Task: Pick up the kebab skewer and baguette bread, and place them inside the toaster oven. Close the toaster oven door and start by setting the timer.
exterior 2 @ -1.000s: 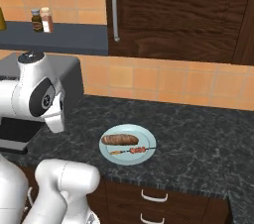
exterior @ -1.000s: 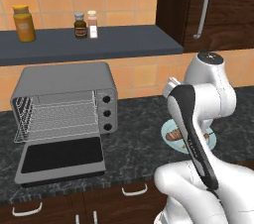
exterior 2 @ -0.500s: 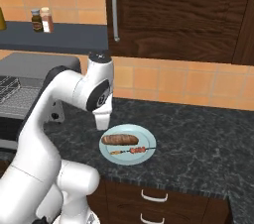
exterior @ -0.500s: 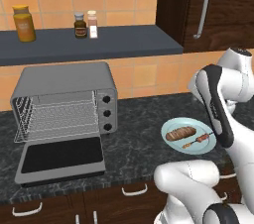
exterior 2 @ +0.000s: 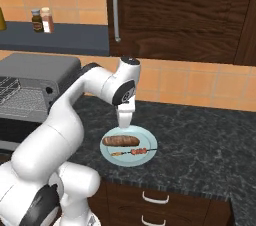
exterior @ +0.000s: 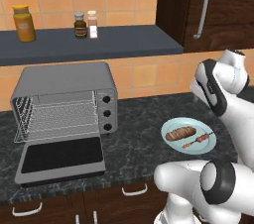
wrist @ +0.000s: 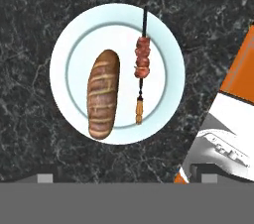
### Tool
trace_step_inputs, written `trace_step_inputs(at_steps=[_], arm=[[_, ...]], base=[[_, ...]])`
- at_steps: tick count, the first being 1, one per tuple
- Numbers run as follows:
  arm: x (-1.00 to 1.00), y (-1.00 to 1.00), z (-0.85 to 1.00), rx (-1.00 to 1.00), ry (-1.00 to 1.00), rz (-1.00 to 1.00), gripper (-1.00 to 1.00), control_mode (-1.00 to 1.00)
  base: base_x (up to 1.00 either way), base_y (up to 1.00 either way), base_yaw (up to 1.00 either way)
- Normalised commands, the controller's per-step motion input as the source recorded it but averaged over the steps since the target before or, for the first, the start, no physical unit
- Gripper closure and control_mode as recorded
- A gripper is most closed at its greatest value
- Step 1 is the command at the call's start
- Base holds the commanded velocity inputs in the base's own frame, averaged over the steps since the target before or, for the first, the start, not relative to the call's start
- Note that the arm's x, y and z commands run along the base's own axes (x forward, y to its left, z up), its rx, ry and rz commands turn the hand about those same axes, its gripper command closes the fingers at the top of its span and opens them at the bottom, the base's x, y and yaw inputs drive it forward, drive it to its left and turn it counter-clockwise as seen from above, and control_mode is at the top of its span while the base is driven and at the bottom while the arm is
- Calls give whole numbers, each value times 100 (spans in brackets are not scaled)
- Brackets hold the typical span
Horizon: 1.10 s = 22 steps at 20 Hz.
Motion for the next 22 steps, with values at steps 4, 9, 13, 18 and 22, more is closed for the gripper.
trace_step_inputs(at_steps=[4, 9, 13, 18, 22], arm=[[42, -8, -48, 0, 3, 0, -100, -100], [26, -6, -38, 0, 4, 0, -100, -100], [14, -5, -35, 0, 5, 0, -100, -100], [35, 0, -57, 0, 0, 0, -100, -100], [13, 2, -52, -2, 0, 0, -100, -100]], base=[[0, 0, 0], [0, 0, 0], [0, 0, 0], [0, 0, 0], [0, 0, 0]])
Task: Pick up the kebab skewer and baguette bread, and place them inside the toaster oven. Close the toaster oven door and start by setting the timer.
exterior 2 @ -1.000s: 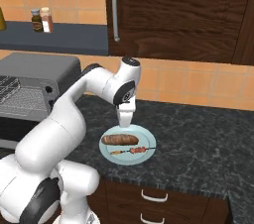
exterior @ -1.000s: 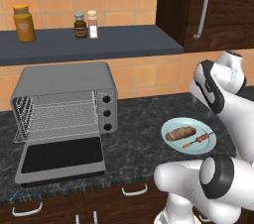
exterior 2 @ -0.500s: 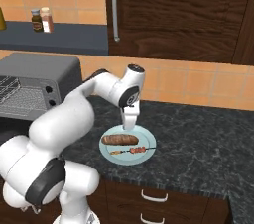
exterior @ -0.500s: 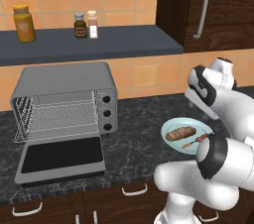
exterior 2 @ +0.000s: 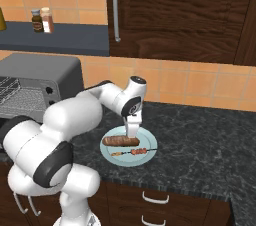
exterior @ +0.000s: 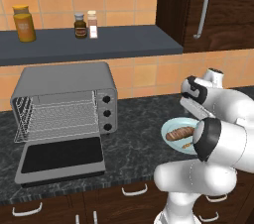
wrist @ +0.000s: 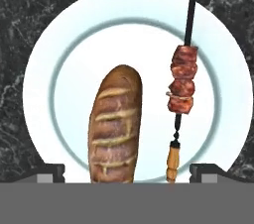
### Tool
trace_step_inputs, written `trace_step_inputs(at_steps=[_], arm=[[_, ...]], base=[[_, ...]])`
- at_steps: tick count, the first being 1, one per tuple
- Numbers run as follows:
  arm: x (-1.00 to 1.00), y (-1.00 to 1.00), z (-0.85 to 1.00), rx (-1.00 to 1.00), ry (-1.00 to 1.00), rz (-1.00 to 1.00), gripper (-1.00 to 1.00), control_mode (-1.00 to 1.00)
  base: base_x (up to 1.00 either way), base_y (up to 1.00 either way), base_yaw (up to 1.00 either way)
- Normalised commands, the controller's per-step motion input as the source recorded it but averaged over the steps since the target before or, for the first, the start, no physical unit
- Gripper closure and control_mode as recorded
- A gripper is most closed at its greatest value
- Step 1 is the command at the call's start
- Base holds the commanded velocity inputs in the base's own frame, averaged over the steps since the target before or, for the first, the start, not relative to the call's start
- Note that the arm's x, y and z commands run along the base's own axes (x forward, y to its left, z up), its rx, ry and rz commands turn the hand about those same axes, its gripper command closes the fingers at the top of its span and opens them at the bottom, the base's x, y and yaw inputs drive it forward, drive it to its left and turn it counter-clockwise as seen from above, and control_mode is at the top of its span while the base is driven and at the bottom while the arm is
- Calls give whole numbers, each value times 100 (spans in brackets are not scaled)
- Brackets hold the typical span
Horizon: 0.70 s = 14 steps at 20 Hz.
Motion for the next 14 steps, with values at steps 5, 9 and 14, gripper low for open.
trace_step_inputs(at_steps=[5, 9, 14], arm=[[0, 31, -37, -5, 0, 0, -100, -100], [0, 14, -41, -4, 0, 0, -100, -100], [6, 0, -25, 0, 0, 0, -100, -100]], base=[[0, 0, 0], [0, 0, 0], [0, 0, 0]])
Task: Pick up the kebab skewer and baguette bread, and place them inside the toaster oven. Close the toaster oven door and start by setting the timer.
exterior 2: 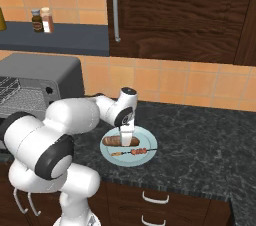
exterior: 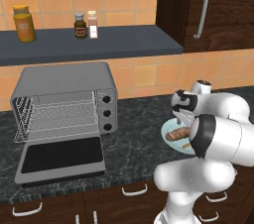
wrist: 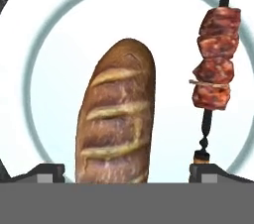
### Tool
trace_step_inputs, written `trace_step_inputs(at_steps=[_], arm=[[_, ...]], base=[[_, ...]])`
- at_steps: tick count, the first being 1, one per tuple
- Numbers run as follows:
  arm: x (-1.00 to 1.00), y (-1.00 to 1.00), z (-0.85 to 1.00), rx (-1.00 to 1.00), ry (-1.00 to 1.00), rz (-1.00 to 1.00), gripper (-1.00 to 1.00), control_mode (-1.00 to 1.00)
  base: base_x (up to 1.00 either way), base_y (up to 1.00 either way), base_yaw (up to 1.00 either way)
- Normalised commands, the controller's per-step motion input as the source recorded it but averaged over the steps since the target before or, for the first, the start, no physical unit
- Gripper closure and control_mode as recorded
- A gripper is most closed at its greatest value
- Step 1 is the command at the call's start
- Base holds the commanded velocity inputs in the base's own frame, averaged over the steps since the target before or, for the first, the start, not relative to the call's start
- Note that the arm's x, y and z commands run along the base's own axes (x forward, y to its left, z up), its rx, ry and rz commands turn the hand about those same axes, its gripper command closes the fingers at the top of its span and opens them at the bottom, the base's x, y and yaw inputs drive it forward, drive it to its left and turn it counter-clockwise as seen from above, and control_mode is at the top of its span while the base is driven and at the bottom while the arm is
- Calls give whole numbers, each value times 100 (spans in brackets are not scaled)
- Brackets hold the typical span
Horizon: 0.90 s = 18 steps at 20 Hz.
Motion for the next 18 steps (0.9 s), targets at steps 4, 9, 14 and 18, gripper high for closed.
trace_step_inputs(at_steps=[4, 9, 14, 18], arm=[[8, 0, -26, 0, 0, 0, -100, -100], [4, 0, -18, 0, 0, 0, -100, -100], [4, 0, -18, 0, 0, 0, -100, -100], [0, 0, -11, 0, 0, 0, 100, -100]], base=[[0, 0, 0], [0, 0, 0], [0, 0, 0], [0, 0, 0]])
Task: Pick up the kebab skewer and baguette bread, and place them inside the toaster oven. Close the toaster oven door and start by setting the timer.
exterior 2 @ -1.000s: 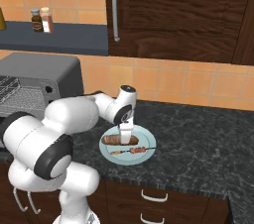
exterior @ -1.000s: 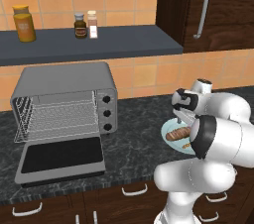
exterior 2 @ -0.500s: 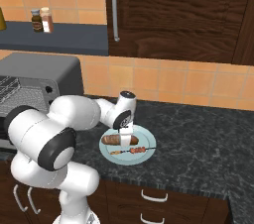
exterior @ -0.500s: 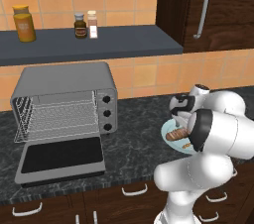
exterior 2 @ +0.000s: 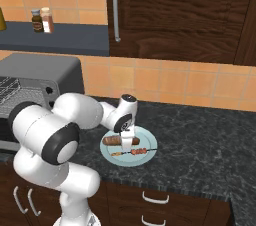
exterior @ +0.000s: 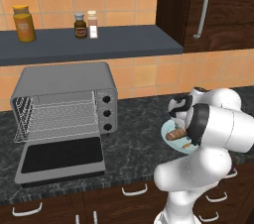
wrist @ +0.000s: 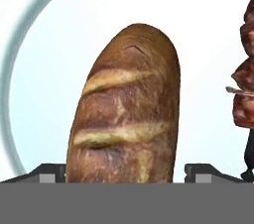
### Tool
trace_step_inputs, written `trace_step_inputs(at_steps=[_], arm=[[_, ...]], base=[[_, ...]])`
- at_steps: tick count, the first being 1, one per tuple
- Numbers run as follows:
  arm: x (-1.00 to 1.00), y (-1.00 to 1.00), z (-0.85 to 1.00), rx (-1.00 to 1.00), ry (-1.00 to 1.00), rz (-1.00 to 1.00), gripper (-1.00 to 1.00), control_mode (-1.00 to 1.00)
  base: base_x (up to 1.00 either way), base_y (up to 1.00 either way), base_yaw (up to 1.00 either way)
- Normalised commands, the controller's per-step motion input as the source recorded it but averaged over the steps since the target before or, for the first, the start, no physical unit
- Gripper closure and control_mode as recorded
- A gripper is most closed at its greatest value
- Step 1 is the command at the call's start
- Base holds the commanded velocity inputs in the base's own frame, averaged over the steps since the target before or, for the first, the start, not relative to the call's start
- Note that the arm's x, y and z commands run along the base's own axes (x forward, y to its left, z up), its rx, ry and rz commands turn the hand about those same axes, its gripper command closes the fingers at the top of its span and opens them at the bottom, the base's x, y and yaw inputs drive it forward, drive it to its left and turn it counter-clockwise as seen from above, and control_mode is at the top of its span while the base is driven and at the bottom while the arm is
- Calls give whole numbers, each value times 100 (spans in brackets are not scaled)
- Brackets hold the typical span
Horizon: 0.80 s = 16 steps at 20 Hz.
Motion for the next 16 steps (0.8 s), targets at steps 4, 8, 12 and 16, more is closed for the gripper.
trace_step_inputs(at_steps=[4, 8, 12, 16], arm=[[0, 0, 0, 0, 0, -1, 100, -100], [-13, 0, 34, 0, -1, 0, 100, -100], [-35, 11, 61, 0, -6, -5, 100, -100], [-18, 36, 61, 0, -11, -15, 100, -100]], base=[[0, 0, 0], [0, 0, 0], [0, 0, 0], [0, 0, 0]])
